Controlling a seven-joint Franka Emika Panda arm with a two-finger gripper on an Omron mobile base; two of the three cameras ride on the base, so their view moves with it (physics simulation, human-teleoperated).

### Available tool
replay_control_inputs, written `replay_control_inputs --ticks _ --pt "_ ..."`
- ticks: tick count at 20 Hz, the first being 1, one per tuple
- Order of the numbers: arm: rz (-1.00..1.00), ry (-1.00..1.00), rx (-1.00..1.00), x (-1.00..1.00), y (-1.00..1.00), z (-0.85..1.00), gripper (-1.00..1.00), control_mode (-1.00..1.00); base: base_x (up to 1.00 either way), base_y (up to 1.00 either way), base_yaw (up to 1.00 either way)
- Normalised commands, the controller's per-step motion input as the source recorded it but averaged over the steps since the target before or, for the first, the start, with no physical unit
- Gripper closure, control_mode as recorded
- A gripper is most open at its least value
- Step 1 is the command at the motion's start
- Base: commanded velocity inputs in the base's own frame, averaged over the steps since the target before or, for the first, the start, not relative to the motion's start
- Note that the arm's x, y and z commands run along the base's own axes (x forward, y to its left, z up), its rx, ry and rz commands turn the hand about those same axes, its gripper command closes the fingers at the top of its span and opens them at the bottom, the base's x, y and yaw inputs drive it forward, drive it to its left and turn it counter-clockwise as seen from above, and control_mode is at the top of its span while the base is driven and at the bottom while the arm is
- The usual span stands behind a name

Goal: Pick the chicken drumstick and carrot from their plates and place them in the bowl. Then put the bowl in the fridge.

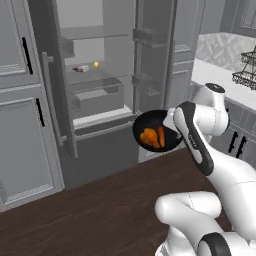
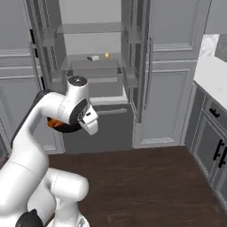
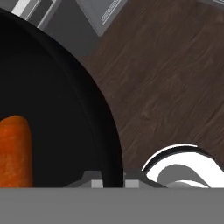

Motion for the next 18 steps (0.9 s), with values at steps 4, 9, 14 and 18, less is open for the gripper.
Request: replay_control_inputs --ticks 4,9,14,18 --pt "0.0 0.0 0.0 0.0 0.0 0.0 1.0 1.0 1.0 -0.29 0.22" --pt "0.0 0.0 0.0 0.0 0.0 0.0 1.0 1.0 1.0 -0.48 0.18" --pt "0.0 0.0 0.0 0.0 0.0 0.0 1.0 1.0 1.0 0.07 0.25" --pt "0.0 0.0 0.0 0.0 0.0 0.0 1.0 1.0 0.98 -0.15 0.28"
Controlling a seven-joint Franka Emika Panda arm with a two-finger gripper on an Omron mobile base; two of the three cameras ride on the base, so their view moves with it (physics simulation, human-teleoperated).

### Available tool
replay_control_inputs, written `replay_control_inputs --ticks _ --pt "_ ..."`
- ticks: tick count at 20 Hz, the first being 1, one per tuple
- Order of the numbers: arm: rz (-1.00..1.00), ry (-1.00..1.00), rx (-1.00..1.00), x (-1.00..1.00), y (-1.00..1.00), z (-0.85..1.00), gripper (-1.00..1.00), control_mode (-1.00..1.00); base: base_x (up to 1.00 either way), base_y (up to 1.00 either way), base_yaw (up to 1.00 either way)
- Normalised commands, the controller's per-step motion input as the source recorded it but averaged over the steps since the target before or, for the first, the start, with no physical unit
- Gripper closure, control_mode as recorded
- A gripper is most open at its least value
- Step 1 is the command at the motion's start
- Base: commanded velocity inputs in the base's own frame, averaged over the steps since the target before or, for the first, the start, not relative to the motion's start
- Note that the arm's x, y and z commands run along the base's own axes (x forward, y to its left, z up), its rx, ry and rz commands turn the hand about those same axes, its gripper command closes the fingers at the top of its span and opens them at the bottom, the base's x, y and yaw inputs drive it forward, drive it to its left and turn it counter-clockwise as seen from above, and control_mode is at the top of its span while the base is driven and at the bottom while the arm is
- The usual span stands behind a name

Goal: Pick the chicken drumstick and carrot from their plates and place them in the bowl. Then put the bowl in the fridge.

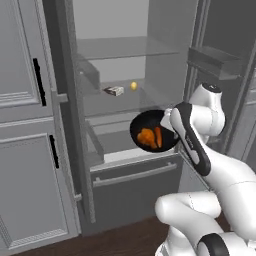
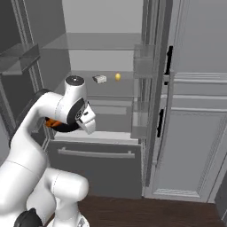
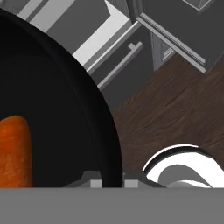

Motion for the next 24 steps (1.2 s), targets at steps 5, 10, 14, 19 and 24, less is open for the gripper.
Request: replay_control_inputs --ticks 5,10,14,19,24 --pt "0.0 0.0 0.0 0.0 0.0 0.0 1.0 1.0 0.81 -0.3 0.18" --pt "0.0 0.0 0.0 0.0 0.0 0.0 1.0 1.0 0.76 -0.34 0.11" --pt "0.0 0.0 0.0 0.0 0.0 0.0 1.0 1.0 0.83 0.21 0.0" --pt "-0.03 0.0 0.0 0.29 0.3 0.0 1.0 -1.0 0.29 0.16 0.0" --pt "-0.12 0.0 0.01 0.17 0.71 -0.18 1.0 -1.0 0.0 0.0 0.0"
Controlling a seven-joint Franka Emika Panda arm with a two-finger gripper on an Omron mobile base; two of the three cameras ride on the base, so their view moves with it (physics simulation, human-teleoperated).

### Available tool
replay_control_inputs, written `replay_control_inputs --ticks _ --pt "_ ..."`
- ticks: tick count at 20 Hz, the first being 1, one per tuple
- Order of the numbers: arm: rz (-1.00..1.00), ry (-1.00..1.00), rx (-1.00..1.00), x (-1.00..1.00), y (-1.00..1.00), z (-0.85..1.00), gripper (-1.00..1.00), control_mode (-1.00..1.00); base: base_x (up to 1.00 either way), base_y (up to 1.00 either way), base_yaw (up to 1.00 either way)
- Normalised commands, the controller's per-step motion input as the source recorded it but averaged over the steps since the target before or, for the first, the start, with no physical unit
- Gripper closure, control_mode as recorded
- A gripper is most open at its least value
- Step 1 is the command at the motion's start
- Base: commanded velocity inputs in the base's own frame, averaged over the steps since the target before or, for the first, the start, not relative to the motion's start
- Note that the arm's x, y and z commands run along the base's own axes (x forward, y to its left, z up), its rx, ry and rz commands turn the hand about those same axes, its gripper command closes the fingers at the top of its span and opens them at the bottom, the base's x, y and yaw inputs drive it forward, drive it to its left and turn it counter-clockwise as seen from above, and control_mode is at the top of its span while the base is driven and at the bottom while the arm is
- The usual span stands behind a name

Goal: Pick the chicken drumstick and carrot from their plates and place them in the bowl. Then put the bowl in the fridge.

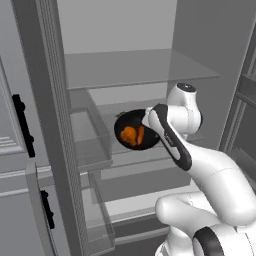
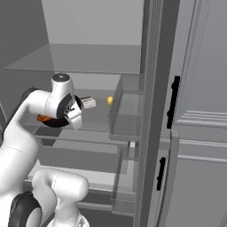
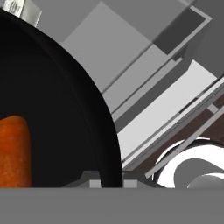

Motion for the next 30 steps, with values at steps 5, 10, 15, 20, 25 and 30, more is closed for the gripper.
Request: replay_control_inputs --ticks 5,10,15,20,25,30 --pt "-0.09 0.0 0.01 0.02 0.38 -0.33 1.0 -1.0 0.0 0.0 0.0" --pt "-0.08 0.0 0.06 0.03 0.37 -0.4 1.0 -1.0 0.0 0.0 0.0" --pt "-0.08 0.0 0.1 0.29 0.45 -0.29 1.0 -1.0 0.0 0.0 0.0" --pt "-0.09 0.0 0.01 0.62 0.69 -0.23 1.0 -1.0 0.0 0.0 0.0" --pt "-0.07 0.0 0.0 0.43 0.27 -0.03 1.0 -1.0 0.0 0.0 0.0" --pt "-0.07 0.01 0.0 0.39 -0.01 0.0 1.0 -1.0 0.0 0.0 0.0"
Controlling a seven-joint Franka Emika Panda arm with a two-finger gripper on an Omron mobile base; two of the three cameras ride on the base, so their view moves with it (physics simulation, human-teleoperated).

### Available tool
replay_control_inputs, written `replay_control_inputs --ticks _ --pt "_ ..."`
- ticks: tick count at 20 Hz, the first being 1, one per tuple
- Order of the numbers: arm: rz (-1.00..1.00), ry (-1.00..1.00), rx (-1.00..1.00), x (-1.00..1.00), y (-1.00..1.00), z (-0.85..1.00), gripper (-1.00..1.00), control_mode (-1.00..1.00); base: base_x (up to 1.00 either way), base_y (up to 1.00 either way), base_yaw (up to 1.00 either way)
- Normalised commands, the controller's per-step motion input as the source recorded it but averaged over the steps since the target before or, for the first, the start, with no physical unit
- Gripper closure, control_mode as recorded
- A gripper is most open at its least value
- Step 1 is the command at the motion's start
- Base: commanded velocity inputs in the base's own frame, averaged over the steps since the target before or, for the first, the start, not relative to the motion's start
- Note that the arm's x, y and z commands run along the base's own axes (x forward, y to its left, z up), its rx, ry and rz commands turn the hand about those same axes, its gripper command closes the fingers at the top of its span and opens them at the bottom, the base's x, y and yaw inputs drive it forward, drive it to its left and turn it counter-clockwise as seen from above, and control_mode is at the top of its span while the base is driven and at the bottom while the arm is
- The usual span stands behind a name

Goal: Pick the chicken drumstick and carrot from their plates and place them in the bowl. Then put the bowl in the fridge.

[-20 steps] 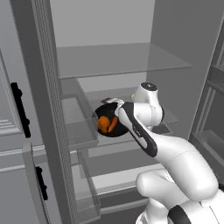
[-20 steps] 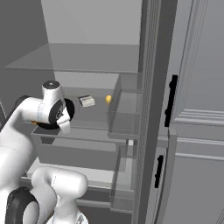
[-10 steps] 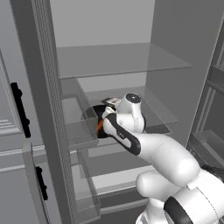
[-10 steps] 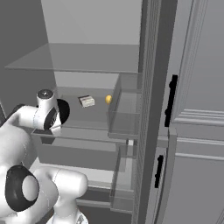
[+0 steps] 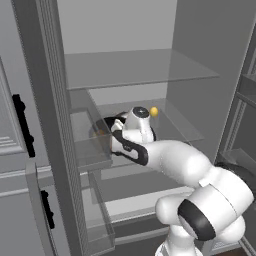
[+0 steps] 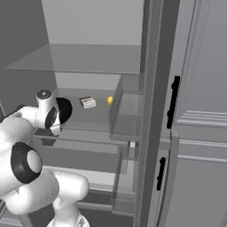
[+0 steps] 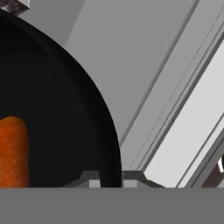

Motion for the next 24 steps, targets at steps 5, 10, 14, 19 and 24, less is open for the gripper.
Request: replay_control_inputs --ticks 5,10,14,19,24 --pt "0.0 0.07 0.0 0.66 0.0 0.0 1.0 -1.0 0.0 0.0 0.0" --pt "0.0 0.0 0.0 0.53 0.0 -0.09 1.0 -1.0 0.0 0.0 0.0" --pt "-0.1 0.0 0.0 0.68 0.08 0.0 1.0 -1.0 0.0 0.0 0.0" --pt "-0.01 -0.01 0.0 0.03 0.0 0.0 -1.0 -1.0 0.0 0.0 0.0" --pt "0.0 -0.28 0.0 -0.21 0.0 0.25 -1.0 -1.0 0.0 0.0 0.0"
